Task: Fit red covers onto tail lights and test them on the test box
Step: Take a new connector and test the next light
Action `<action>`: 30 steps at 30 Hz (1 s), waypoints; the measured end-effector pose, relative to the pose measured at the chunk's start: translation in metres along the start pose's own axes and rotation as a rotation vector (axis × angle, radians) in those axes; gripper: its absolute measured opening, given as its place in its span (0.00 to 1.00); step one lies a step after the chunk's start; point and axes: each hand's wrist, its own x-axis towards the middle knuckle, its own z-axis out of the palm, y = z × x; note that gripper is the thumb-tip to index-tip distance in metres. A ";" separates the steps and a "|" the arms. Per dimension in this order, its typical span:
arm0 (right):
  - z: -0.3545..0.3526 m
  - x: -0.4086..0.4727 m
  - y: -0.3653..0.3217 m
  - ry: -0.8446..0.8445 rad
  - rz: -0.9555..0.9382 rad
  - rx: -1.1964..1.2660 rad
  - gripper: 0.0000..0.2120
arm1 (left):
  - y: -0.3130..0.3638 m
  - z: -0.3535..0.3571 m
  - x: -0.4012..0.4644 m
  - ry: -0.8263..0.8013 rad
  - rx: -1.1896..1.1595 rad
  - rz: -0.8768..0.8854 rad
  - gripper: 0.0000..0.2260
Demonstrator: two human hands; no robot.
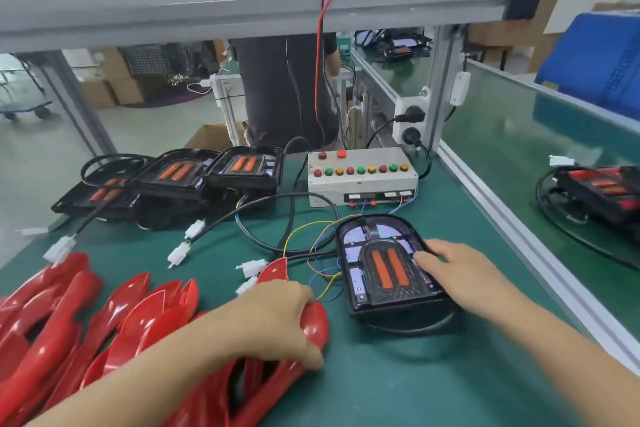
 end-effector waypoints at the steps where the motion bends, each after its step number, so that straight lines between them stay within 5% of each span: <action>1: 0.001 -0.001 0.000 0.022 0.001 -0.087 0.12 | -0.003 -0.005 0.002 -0.007 -0.138 0.005 0.18; 10: -0.004 -0.015 -0.011 0.325 -0.068 -0.648 0.20 | -0.011 -0.056 0.028 0.184 -1.241 0.069 0.06; 12: -0.006 -0.025 -0.024 0.454 -0.214 -0.413 0.24 | -0.001 -0.061 0.039 0.253 -1.361 0.057 0.05; 14: -0.010 -0.037 -0.043 0.300 -0.285 0.045 0.33 | 0.015 -0.066 0.053 0.328 -1.481 0.013 0.06; 16: -0.009 -0.044 -0.055 0.151 -0.313 0.148 0.37 | 0.032 -0.070 0.065 0.363 -1.550 0.002 0.07; 21: -0.015 -0.044 -0.049 0.391 -0.411 -0.301 0.22 | 0.065 -0.073 0.089 0.360 -1.549 0.088 0.09; 25: -0.029 -0.038 -0.023 0.312 -0.244 -0.273 0.11 | 0.046 -0.074 0.118 0.542 -0.932 -0.098 0.17; 27: -0.031 -0.038 -0.012 0.240 -0.173 -0.332 0.10 | 0.034 -0.065 0.128 0.412 -0.737 -0.189 0.10; 30: -0.022 -0.040 -0.004 0.152 -0.151 -0.434 0.12 | 0.032 -0.048 0.134 0.137 -0.903 -0.253 0.03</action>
